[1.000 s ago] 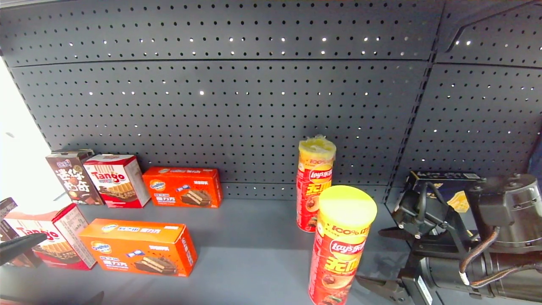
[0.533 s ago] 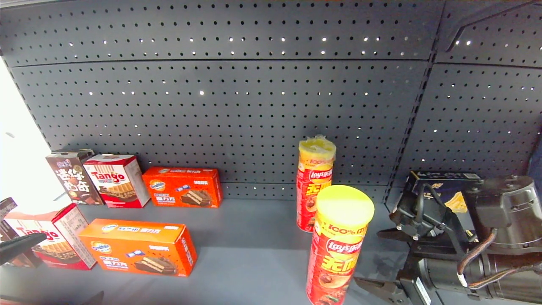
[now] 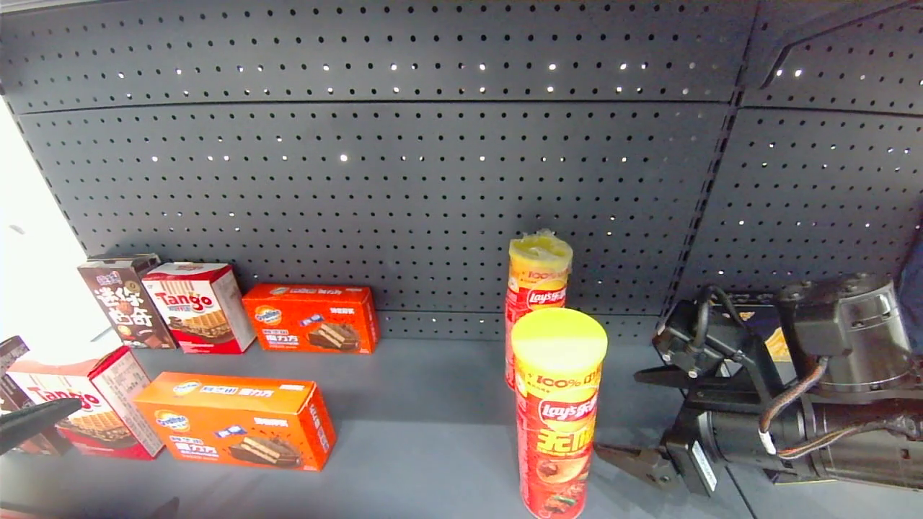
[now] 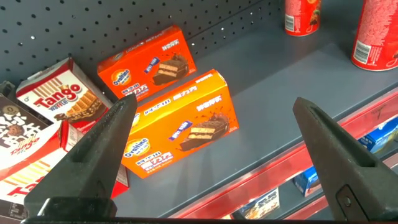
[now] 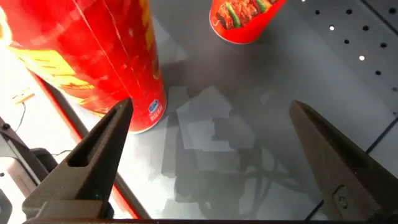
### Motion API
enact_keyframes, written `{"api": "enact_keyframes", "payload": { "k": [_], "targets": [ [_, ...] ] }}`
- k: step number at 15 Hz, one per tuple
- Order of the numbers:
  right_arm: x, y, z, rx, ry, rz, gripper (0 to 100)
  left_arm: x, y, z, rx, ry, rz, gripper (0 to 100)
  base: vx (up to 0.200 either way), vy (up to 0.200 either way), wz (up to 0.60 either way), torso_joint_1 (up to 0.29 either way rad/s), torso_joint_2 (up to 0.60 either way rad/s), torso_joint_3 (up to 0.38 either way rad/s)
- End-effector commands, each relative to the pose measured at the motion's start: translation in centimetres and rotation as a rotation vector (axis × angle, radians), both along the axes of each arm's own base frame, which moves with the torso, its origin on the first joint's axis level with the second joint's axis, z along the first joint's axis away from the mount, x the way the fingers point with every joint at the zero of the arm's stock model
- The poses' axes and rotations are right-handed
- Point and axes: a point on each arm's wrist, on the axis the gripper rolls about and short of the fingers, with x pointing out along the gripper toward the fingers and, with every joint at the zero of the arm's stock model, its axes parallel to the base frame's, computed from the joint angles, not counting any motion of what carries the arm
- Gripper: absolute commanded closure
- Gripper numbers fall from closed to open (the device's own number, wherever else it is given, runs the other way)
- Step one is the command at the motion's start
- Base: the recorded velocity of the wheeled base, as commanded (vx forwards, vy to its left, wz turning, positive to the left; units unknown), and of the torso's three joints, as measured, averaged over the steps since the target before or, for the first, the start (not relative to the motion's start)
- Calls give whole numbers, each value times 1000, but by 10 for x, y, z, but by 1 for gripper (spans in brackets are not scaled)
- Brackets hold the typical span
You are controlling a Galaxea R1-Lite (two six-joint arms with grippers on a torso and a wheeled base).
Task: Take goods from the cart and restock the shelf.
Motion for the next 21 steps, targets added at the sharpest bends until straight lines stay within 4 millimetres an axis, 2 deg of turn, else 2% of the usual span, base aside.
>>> {"api": "enact_keyframes", "payload": {
  "k": [1, 10, 21],
  "targets": [
    [3, 5, -5, -13, 17, 9, 0, 0, 0, -1, 0, 3, 0, 0, 0, 0, 0, 0, 0, 0],
    [-3, 0, -12, -28, 37, 8, 0, 0, 0, -4, 3, 12, -3, 0, 0, 0, 0, 0, 0, 0],
    [-1, 1, -13, -32, 43, 8, 0, 0, 0, -6, 6, 18, -8, 0, 0, 0, 0, 0, 0, 0]
  ]
}}
